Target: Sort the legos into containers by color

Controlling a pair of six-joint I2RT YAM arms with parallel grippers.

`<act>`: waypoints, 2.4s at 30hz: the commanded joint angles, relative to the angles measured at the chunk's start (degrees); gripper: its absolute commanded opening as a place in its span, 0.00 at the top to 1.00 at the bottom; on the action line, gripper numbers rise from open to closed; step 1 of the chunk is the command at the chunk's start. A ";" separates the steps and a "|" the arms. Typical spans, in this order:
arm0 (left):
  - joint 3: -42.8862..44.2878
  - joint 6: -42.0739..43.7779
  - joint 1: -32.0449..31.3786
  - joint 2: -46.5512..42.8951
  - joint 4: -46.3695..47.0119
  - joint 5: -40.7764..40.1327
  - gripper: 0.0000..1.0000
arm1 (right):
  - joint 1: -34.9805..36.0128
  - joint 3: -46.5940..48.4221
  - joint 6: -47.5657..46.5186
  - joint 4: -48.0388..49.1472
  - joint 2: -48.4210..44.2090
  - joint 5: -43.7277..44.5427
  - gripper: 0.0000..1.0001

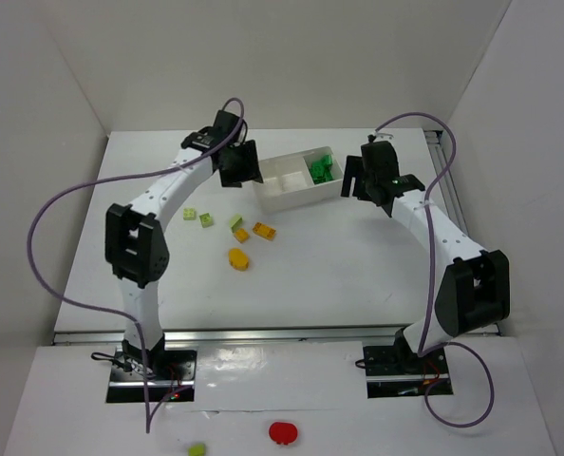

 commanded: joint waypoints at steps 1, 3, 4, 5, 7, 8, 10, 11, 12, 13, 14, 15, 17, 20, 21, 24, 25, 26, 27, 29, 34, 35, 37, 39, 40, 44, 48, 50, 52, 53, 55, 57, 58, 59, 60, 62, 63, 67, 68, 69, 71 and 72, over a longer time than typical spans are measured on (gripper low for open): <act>-8.37 -0.85 1.41 -9.99 -1.89 -13.16 0.31 | 0.99 0.07 -0.45 1.08 -1.58 -1.04 0.17; -12.61 -4.00 1.94 -12.54 -2.69 -18.33 0.15 | 1.00 0.07 -0.45 1.08 -0.79 -1.04 0.17; -16.20 -5.24 2.46 -13.33 -3.22 -19.66 0.11 | 1.61 0.59 -0.45 1.08 -0.27 -1.04 0.17; -18.15 -6.21 2.47 -14.03 -2.70 -20.81 0.09 | 1.61 0.60 -0.45 1.08 -0.26 -1.04 0.17; -22.01 -7.53 4.22 -14.57 -1.03 -21.35 0.08 | 2.14 1.12 -0.45 1.08 -0.26 -1.04 0.17; -22.03 -7.54 4.92 -14.57 -1.03 -21.35 0.08 | 2.14 1.13 -0.45 1.08 -0.26 -1.04 0.17; -23.34 -8.24 6.76 -12.12 -1.03 -20.73 0.08 | 2.67 1.13 -0.45 0.47 -0.26 -0.51 0.17; -23.35 -7.72 6.78 -11.41 -0.24 -19.60 0.08 | 2.67 1.13 -0.45 0.47 -0.26 -0.51 0.17; -23.87 -7.71 7.56 -10.71 0.81 -19.59 0.07 | 2.67 1.13 -0.45 0.47 -0.26 0.01 0.17; -23.88 -7.71 8.18 -10.09 1.51 -18.11 0.06 | 2.67 1.13 -0.45 0.47 -0.26 0.02 0.17; -24.49 -7.71 8.18 -8.78 1.52 -18.10 0.08 | 2.67 1.13 -0.45 0.47 -0.26 0.02 0.17; -24.49 -7.71 8.88 -8.25 2.04 -17.57 0.09 | 2.67 1.13 -0.45 -0.05 -0.26 0.02 0.17; -25.10 -7.71 9.41 -6.84 3.36 -16.52 0.14 | 2.67 1.13 -0.45 -0.06 -0.26 0.55 0.17; -25.11 -7.71 10.46 -4.99 4.60 -14.94 0.20 | 2.67 1.13 0.08 -0.06 -0.26 0.55 0.17; -25.11 -7.71 10.47 -4.47 4.60 -14.32 0.22 | 2.67 1.13 0.08 -0.58 -0.26 0.55 0.16; -24.59 -7.01 10.47 -2.62 5.12 -13.79 0.29 | 3.19 1.74 0.08 -0.59 -0.26 1.07 0.16; -23.71 -6.31 10.47 -2.61 5.12 -13.79 0.32 | 3.19 1.74 0.08 -0.59 -0.26 1.07 0.16; -23.70 -5.78 10.47 -1.92 5.12 -13.79 0.36 | 3.19 1.74 0.08 -0.59 -0.26 1.07 0.16; -22.40 -5.78 10.47 -1.91 5.12 -13.79 0.38 | 3.19 1.74 0.08 -1.20 0.35 1.07 0.16; -21.86 -5.16 10.47 -1.38 5.12 -13.79 0.40 | 3.19 2.27 0.08 -1.20 0.35 1.07 0.16; -18.96 -3.32 9.24 -0.86 3.28 -15.55 0.45 | 3.19 3.32 0.08 -1.20 0.97 1.07 0.16; -18.96 -2.62 8.71 -0.86 3.28 -15.55 0.47 | 3.19 3.32 0.08 -1.20 0.97 1.07 0.16; -17.81 -2.09 8.01 -2.25 2.76 -15.55 0.54 | 3.19 3.32 0.08 -1.20 0.97 1.07 0.16; -15.80 -0.51 7.14 -3.49 2.75 -15.55 0.60 | 3.72 3.32 0.08 -1.20 0.97 1.07 0.16; -15.18 0.02 6.08 -4.19 2.75 -15.55 0.62 | 3.72 3.32 0.08 -1.20 0.97 1.07 0.16; -10.62 1.25 4.31 -5.43 1.53 -17.39 0.61 | 3.72 3.85 0.08 -1.73 1.50 1.07 0.16; -9.29 0.73 4.31 -2.98 -0.24 -18.88 0.17 | 3.72 3.33 0.08 -1.73 1.50 1.07 0.16; -9.29 -0.50 4.31 -1.83 -1.55 -19.41 0.15 | 3.72 3.32 0.08 -1.73 1.50 1.07 0.16; -10.25 -2.61 4.93 -1.03 -1.56 -18.89 0.15 | 3.72 3.32 0.08 -1.73 1.50 1.07 0.16; -10.26 -3.14 5.63 -0.42 -1.56 -18.10 0.14 | 3.72 3.32 0.08 -1.73 1.50 1.07 0.16; -11.13 -3.75 6.24 0.54 -0.59 -16.35 0.14 | 3.72 3.32 0.08 -1.73 1.50 1.07 0.16; -11.13 -3.76 6.86 2.56 -0.59 -15.64 0.14 | 3.72 3.32 0.08 -2.26 1.50 1.07 0.16; -11.13 -4.37 6.86 3.18 -0.59 -15.63 0.14 | 3.72 3.32 0.08 -2.26 1.50 1.60 0.16; -11.66 -5.07 7.47 3.71 -0.07 -15.11 0.14 | 3.72 3.32 0.08 -2.26 1.50 1.60 0.16; -11.66 -5.08 7.48 4.24 -0.06 -15.11 0.14 | 3.72 3.32 0.08 -2.26 1.50 1.60 0.16; -12.36 -5.60 8.01 4.24 1.25 -14.32 0.18 | 3.72 3.32 0.08 -2.26 1.50 1.60 0.16; -12.36 -5.60 8.01 5.02 1.26 -13.71 0.21 | 3.72 3.32 0.08 -2.26 1.50 1.60 0.16; -12.36 -5.60 8.53 6.53 1.26 -13.70 0.37 | 3.72 3.32 0.08 -2.26 2.02 1.60 0.16; -12.36 -5.08 8.53 6.53 1.26 -13.09 0.44 | 3.72 3.32 0.08 -2.26 2.02 1.60 0.16; -12.36 -5.08 8.53 6.53 1.26 -13.09 0.50 | 3.72 3.32 0.08 -2.26 2.02 1.60 0.16; -12.36 -5.08 8.53 4.26 1.26 -13.69 0.68 | 3.72 3.85 0.08 -2.26 2.02 1.60 0.16; -12.36 -4.47 8.01 2.94 1.26 -13.70 0.69 | 3.72 3.85 0.08 -2.26 2.02 2.12 0.16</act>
